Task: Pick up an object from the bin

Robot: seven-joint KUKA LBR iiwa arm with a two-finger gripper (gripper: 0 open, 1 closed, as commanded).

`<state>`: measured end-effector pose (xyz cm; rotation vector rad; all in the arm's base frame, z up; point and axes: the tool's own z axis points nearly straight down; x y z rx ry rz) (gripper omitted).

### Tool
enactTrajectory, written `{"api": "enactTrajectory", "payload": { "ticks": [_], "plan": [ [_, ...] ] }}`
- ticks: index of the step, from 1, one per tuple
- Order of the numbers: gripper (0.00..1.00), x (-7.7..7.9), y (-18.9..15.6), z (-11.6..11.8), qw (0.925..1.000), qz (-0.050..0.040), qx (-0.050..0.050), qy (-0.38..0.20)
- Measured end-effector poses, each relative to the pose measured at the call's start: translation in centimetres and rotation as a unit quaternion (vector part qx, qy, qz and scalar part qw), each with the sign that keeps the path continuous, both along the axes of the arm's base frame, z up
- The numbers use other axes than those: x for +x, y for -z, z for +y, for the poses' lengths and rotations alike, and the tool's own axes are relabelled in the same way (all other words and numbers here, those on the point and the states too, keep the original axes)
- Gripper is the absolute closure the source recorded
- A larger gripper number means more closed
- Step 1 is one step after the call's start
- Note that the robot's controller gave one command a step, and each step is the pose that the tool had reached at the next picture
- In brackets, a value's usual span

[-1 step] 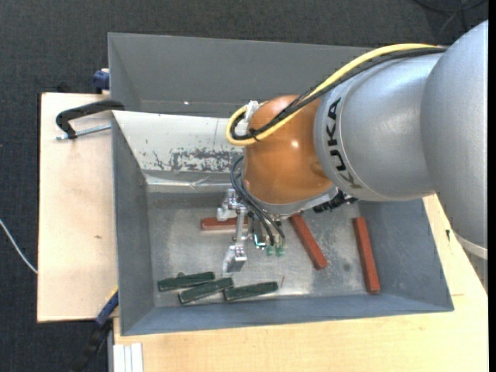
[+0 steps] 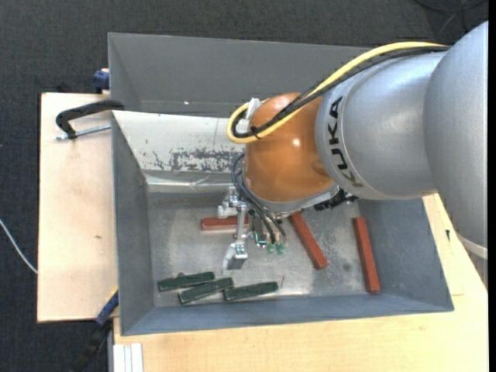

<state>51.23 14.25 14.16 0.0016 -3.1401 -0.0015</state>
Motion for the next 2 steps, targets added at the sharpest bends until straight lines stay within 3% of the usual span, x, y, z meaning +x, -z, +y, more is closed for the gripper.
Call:
{"api": "enactTrajectory", "payload": {
  "ticks": [1,2],
  "plan": [
    [1.00,4.48,6.18,-5.74,0.9998,-0.0024,0.000,-0.021],
    [1.00,4.48,6.18,-5.74,0.9998,-0.0024,0.000,-0.021]
  ]
}}
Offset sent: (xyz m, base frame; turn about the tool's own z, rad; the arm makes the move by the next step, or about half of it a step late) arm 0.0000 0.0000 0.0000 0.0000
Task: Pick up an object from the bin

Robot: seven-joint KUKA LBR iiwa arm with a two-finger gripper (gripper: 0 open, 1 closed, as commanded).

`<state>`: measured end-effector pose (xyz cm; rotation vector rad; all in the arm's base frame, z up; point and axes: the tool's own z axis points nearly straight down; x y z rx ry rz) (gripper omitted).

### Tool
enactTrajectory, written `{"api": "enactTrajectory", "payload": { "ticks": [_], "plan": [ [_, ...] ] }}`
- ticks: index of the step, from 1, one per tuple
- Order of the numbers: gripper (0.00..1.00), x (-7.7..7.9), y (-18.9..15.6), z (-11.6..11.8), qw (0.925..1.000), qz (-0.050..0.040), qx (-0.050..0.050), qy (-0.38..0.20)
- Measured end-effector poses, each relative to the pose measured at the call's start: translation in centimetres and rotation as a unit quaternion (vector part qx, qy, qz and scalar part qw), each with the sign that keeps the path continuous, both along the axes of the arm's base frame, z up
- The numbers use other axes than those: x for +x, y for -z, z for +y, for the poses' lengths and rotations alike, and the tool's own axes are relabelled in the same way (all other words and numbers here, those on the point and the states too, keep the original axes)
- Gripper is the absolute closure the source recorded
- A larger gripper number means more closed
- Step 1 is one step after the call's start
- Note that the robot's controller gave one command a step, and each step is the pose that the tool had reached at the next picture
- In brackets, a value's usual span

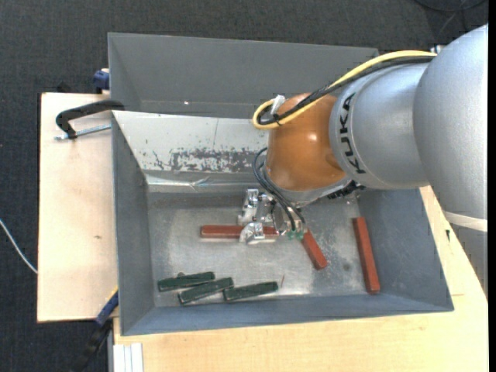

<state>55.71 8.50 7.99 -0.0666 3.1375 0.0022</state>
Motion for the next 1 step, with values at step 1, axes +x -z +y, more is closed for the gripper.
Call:
{"api": "enactTrajectory", "payload": {
  "ticks": [1],
  "plan": [
    [1.00,0.10,-12.53,0.79,0.9991,-0.0010,0.000,-0.041]
  ]
}}
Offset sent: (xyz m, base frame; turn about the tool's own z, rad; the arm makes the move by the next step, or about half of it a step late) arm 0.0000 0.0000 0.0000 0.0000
